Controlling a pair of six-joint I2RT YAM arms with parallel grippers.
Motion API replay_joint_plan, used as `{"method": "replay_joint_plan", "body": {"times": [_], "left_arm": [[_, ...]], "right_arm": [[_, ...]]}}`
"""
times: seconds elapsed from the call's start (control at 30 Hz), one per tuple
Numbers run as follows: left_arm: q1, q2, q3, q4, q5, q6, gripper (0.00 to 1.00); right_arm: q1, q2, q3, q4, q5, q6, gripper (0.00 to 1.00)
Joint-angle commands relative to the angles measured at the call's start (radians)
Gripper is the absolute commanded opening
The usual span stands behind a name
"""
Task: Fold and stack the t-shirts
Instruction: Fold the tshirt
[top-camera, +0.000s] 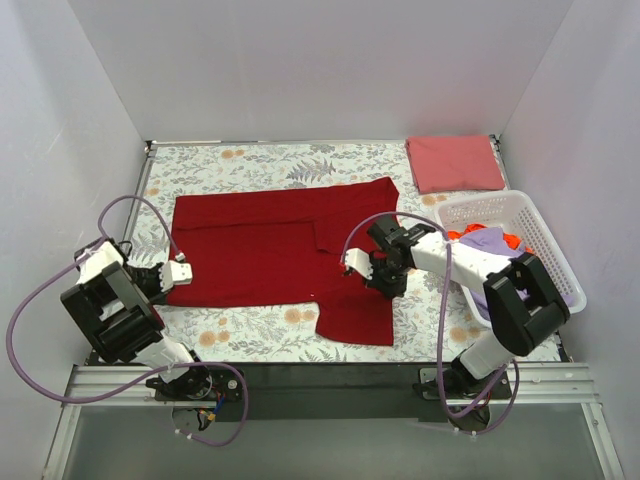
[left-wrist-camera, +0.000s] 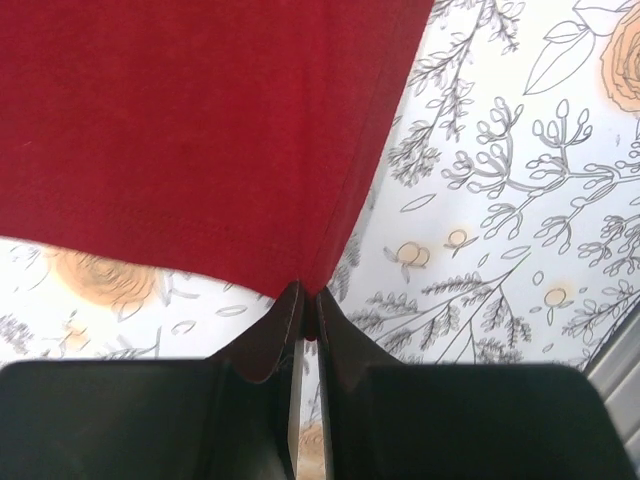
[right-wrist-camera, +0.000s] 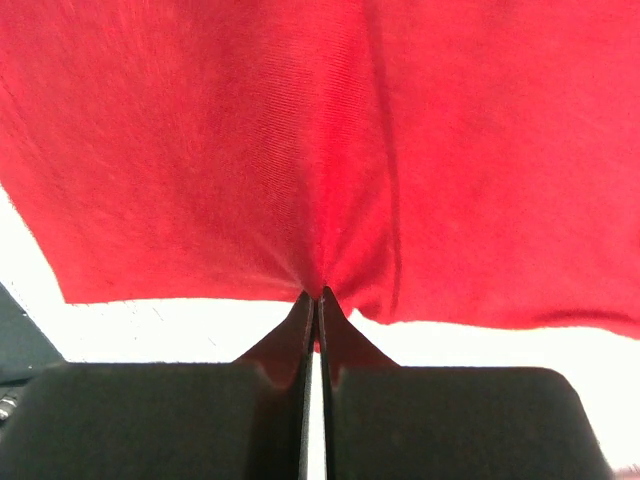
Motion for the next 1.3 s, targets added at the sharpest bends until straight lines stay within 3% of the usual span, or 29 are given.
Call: {"method": "replay_joint_plan", "body": {"times": [0.0, 0.33, 0.7, 0.87, 1.27], "left_arm": [[0.012, -0.015, 0.08, -0.063, 0.036, -0.012, 0.0], [0.018, 0.086, 0.27, -0.129, 0.168, -0.125, 0.0], [0.02, 0.245, 0.469, -0.066, 0.361, -0.309, 0.0], [0.0, 0.304, 0.549, -0.018, 0.39, -0.424, 0.0], [-0.124, 0.367, 0.554, 0.192, 0.364, -0.642, 0.0]], "right_arm": [[-0.039, -0.083, 0.019, -0.024, -0.036, -0.003, 0.01], [-0.114, -0.05, 0.162, -0.049, -0.033, -0.051, 0.01], [-0.171, 0.081, 0.42, -0.099, 0.019, -0.129, 0.01], [-0.2, 0.179, 0.564, -0.121, 0.026, -0.157, 0.01], [-0.251, 0.389, 0.794, -0.159, 0.057, -0.241, 0.01]]}}
